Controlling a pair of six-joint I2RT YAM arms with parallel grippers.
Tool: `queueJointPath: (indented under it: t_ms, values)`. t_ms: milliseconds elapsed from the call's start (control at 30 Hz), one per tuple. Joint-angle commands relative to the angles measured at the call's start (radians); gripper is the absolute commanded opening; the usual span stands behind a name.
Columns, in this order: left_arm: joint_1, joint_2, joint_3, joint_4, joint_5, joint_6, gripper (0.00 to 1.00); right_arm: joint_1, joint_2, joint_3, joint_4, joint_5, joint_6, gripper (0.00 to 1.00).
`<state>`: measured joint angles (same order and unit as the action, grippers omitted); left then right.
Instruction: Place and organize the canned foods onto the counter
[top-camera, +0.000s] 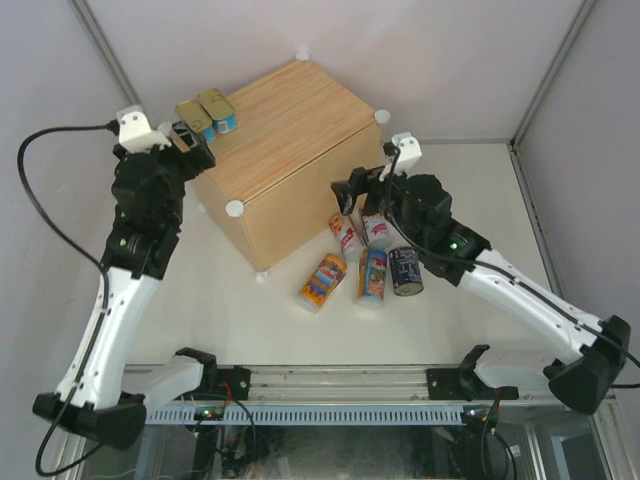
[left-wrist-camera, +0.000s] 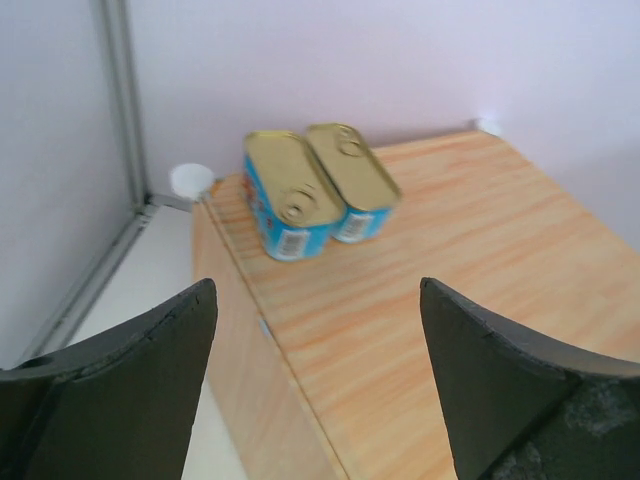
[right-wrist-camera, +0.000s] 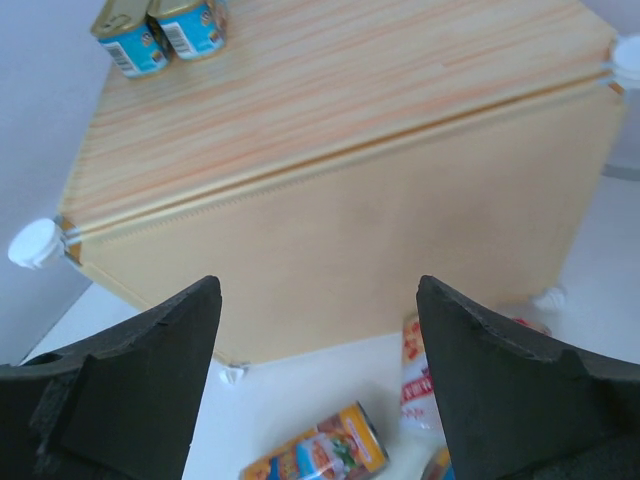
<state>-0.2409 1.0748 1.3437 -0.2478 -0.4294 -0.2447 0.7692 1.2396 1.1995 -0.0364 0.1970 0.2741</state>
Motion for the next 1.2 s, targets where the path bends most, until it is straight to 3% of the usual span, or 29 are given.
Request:
queueJointPath:
  t_ms: [0, 133, 333, 433, 700, 967, 1167]
  values:
    - [-0.086, -0.095, -0.098, -0.022, 0.080, -0.023, 0.86, 0.011, -0.130, -0.079, -0.064, 0.105, -0.004, 0.79]
    - [-0.211, -0.199, -0.222, -0.012, 0.120, -0.024, 0.86, 0.003, -0.230, -0.198, -0.082, 0.114, 0.027, 0.80]
    - [-0.464, -0.297, -0.396, -0.016, 0.054, -0.028, 0.86, -0.050, -0.344, -0.343, -0.101, 0.078, 0.112, 0.80]
    - [-0.593, -0.319, -0.473, -0.015, -0.022, -0.057, 0.86, -0.088, -0.379, -0.373, -0.146, 0.059, 0.169, 0.86]
    - [-0.873, -0.328, -0.674, 0.085, -0.258, -0.187, 0.86, -0.118, -0.453, -0.458, -0.169, 0.027, 0.213, 0.87]
    - [-0.985, -0.278, -0.708, 0.102, -0.408, -0.218, 0.85, -0.136, -0.482, -0.478, -0.180, 0.020, 0.211, 0.87]
    - [-1.006, -0.135, -0.760, 0.174, -0.404, -0.321, 0.86, -0.145, -0.483, -0.510, -0.185, 0.019, 0.227, 0.88]
